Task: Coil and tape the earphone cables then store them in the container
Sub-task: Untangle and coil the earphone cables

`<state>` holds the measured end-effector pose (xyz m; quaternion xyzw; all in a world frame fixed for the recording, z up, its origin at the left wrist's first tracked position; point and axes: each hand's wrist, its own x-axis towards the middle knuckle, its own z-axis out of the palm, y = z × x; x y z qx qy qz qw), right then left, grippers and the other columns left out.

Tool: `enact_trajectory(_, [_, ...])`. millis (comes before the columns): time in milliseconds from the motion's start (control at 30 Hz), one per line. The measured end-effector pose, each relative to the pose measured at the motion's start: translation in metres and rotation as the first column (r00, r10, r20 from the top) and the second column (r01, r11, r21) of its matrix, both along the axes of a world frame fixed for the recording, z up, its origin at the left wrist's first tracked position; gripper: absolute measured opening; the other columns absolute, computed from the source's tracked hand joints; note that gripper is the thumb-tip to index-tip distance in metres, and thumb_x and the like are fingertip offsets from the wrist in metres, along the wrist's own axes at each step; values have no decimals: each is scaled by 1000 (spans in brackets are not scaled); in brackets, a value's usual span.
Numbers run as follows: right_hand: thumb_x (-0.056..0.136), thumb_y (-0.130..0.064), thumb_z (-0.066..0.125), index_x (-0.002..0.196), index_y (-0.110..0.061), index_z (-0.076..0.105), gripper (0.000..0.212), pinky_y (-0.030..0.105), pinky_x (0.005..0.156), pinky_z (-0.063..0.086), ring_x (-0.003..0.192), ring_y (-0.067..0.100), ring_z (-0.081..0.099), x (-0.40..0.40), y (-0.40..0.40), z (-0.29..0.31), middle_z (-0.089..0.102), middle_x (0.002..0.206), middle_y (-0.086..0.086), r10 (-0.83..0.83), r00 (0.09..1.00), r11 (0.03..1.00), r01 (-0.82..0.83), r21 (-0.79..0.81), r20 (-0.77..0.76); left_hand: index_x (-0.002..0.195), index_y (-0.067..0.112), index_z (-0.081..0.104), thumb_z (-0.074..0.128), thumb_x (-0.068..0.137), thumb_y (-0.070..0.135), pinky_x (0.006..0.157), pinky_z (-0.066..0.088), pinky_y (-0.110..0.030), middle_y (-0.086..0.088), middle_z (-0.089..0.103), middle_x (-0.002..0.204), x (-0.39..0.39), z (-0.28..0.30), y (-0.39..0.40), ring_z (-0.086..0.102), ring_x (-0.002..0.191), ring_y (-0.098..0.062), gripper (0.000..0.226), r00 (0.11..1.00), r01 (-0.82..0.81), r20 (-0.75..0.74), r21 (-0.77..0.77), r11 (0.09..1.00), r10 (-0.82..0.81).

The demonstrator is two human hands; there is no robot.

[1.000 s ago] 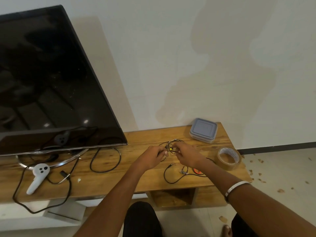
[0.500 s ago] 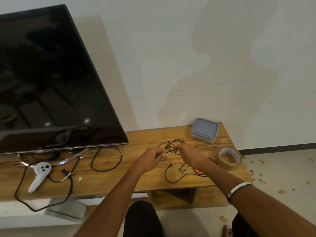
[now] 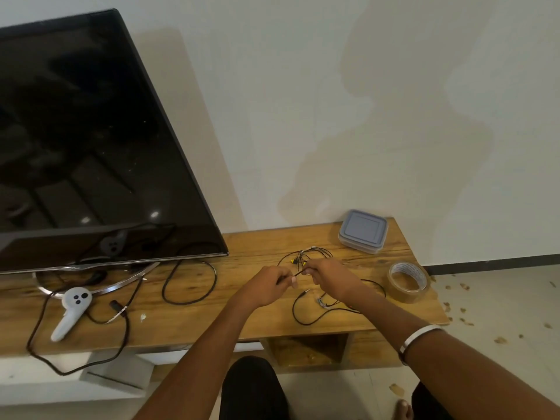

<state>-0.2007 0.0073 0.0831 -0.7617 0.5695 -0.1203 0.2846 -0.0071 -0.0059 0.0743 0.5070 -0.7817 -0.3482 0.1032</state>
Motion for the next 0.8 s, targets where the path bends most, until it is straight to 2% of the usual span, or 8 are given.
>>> enact_trajectory(133, [101, -20, 40, 114, -14, 62, 27, 22, 59, 33, 79, 11, 48, -9, -1, 2, 56, 88, -4, -51, 998, 998, 52, -30, 20, 87, 21, 72, 50, 98, 37, 52, 34, -24, 3, 49, 60, 7, 3, 3, 42, 52, -11, 29, 996, -69, -40, 151, 986, 76])
enact_trajectory(233, [101, -21, 38, 115, -14, 62, 29, 22, 62, 32, 80, 9, 47, -14, 0, -2, 58, 90, -4, -66, 998, 996, 67, -58, 14, 83, 16, 66, 49, 100, 29, 53, 43, -23, 1, 56, 66, 5, 9, 10, 52, 60, -13, 28, 960, -46, -236, 388, 920, 148])
enact_trajectory(300, [101, -21, 37, 113, -14, 62, 29, 24, 66, 34, 78, 10, 49, -16, 1, -6, 57, 88, -6, -75, 997, 995, 77, -60, 27, 82, 13, 63, 46, 101, 24, 57, 46, -25, -1, 58, 69, 1, 16, 15, 56, 66, -18, 27, 857, -21, -432, 515, 857, 281])
enact_trajectory(367, [101, -20, 36, 110, -14, 63, 29, 24, 66, 35, 76, 12, 50, -15, 2, -12, 55, 84, -8, -68, 997, 997, 70, -39, 48, 82, 11, 60, 44, 100, 23, 64, 53, -30, -4, 63, 76, -4, 22, 19, 63, 74, -22, 27, 708, 8, -575, 587, 809, 410])
enact_trajectory(467, [101, -18, 37, 104, -14, 62, 25, 29, 66, 40, 73, 19, 54, -10, 3, -18, 55, 80, -4, -24, 996, 1000, 23, 6, 85, 83, 9, 58, 42, 101, 21, 79, 59, -38, -14, 70, 95, -12, 26, 21, 70, 92, -28, 27, 494, 88, -695, 638, 765, 523])
enact_trajectory(567, [100, -15, 37, 106, -9, 59, 24, 33, 70, 44, 71, 16, 54, -3, 6, -19, 57, 80, 0, 15, 995, 998, -21, 61, 97, 84, 7, 62, 45, 97, 23, 94, 53, -46, -25, 65, 118, -19, 29, 21, 63, 112, -37, 27, 367, 151, -752, 629, 763, 548])
enact_trajectory(700, [101, -22, 34, 107, -12, 59, 28, 21, 60, 40, 60, 1, 51, 4, 10, -22, 60, 77, -1, 22, 990, 989, -41, 141, 140, 102, 5, 64, 48, 95, 28, 104, 45, -49, -15, 57, 136, -23, 27, 18, 52, 128, -31, 29, 354, 147, -790, 576, 804, 501])
enact_trajectory(800, [102, -28, 34, 106, -16, 60, 29, 21, 56, 41, 57, 5, 53, 9, 12, -24, 60, 73, -6, 36, 987, 977, -67, 201, 155, 109, 2, 62, 51, 92, 31, 108, 42, -42, 2, 59, 135, -26, 26, 18, 49, 132, -17, 36, 433, 56, -767, 547, 835, 474])
